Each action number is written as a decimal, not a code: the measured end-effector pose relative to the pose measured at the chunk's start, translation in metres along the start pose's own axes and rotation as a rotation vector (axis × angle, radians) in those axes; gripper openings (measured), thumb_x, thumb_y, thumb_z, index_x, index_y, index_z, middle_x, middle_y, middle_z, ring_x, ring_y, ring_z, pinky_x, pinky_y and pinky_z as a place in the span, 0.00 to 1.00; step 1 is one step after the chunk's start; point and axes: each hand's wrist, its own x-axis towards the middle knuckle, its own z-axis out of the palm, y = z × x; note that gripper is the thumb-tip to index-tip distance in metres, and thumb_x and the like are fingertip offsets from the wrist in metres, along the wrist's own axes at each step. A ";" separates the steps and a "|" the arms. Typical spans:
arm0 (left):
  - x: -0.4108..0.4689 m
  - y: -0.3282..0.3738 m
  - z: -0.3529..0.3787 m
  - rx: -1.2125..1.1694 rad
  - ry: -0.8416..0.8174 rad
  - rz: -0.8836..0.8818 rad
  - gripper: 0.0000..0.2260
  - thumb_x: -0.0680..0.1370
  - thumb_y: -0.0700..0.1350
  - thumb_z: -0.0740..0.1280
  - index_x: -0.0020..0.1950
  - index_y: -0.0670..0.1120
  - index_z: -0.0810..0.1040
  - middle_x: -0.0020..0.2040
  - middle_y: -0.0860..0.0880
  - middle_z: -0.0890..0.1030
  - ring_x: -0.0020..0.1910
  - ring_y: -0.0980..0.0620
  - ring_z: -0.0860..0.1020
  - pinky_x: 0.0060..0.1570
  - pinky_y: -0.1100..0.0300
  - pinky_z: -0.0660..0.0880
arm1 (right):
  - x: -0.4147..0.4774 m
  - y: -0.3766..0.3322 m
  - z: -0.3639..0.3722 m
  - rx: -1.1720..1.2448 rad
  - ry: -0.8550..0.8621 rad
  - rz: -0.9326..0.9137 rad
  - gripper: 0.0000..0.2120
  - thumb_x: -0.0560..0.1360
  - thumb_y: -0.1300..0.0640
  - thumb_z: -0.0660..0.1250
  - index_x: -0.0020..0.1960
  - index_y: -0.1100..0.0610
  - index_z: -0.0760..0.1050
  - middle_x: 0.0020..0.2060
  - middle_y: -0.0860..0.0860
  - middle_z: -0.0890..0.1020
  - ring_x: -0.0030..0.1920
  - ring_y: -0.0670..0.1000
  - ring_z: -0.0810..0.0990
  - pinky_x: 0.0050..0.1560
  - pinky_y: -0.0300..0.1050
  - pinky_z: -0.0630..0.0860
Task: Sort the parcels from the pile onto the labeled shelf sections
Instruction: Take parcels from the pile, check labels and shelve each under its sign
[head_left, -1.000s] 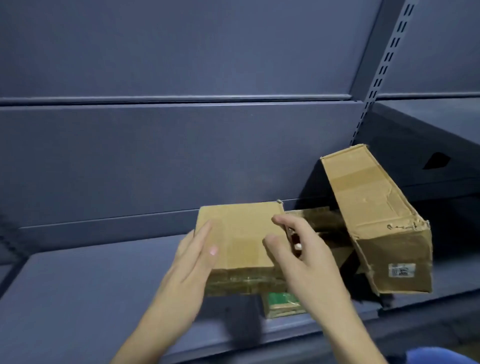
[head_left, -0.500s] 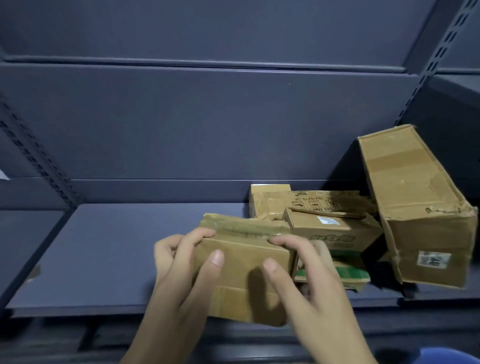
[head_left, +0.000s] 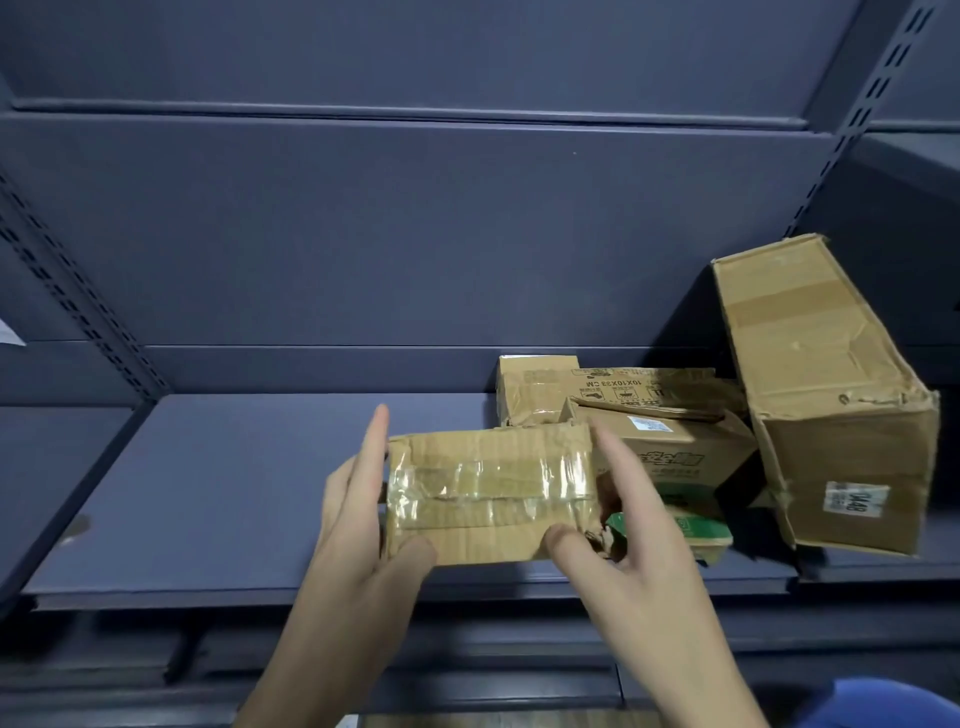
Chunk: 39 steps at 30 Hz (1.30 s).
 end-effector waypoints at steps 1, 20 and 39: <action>-0.001 0.001 -0.001 -0.012 -0.003 0.008 0.36 0.74 0.42 0.64 0.68 0.76 0.52 0.60 0.72 0.64 0.53 0.75 0.69 0.48 0.67 0.68 | 0.000 0.001 -0.002 -0.010 -0.005 -0.020 0.31 0.69 0.50 0.69 0.68 0.33 0.63 0.58 0.31 0.73 0.58 0.34 0.73 0.55 0.31 0.70; -0.013 0.003 0.029 -0.185 0.011 -0.013 0.05 0.78 0.37 0.61 0.46 0.45 0.66 0.41 0.55 0.79 0.26 0.63 0.72 0.26 0.73 0.65 | -0.002 0.018 0.003 -0.008 0.102 -0.081 0.14 0.68 0.40 0.62 0.52 0.41 0.73 0.58 0.36 0.66 0.65 0.36 0.66 0.53 0.20 0.60; -0.052 -0.025 0.018 -0.059 0.343 0.235 0.10 0.72 0.50 0.65 0.52 0.54 0.72 0.71 0.47 0.67 0.57 0.48 0.78 0.40 0.58 0.78 | -0.006 0.028 0.034 0.078 -0.018 -0.216 0.17 0.65 0.40 0.66 0.53 0.38 0.77 0.61 0.32 0.71 0.61 0.32 0.71 0.51 0.19 0.64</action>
